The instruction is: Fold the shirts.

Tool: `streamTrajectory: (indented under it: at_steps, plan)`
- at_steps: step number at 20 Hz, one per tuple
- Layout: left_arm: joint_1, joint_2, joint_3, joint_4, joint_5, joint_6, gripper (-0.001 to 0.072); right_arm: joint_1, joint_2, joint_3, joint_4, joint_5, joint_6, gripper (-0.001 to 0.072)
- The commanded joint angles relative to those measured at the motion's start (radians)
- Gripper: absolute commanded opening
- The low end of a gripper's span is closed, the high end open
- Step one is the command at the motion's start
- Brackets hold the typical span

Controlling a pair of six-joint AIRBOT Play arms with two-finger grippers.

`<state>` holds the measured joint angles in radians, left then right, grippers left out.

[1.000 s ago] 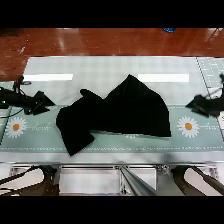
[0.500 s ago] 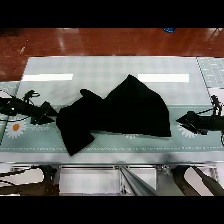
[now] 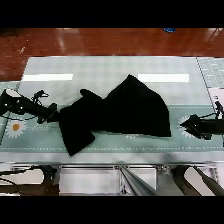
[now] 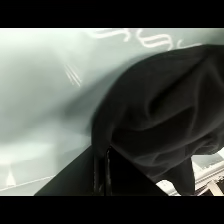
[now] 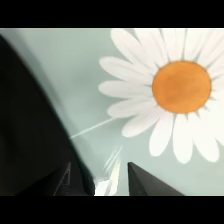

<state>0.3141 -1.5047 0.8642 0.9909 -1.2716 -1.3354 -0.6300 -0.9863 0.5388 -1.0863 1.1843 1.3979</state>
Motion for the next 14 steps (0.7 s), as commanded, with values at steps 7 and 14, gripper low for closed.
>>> streamTrajectory:
  at_steps: [7, 14]
  plan:
    - [-0.034, -0.002, 0.001, 0.005, -0.003, 0.011, 0.0023, 0.167, -0.179, -0.063, 0.101, -0.017, -0.003, 0.0414]
    - [-0.063, 0.035, 0.026, -0.082, 0.007, 0.011, 0.0023, 0.378, -0.218, 0.071, 0.403, -0.101, -0.163, 0.0023]
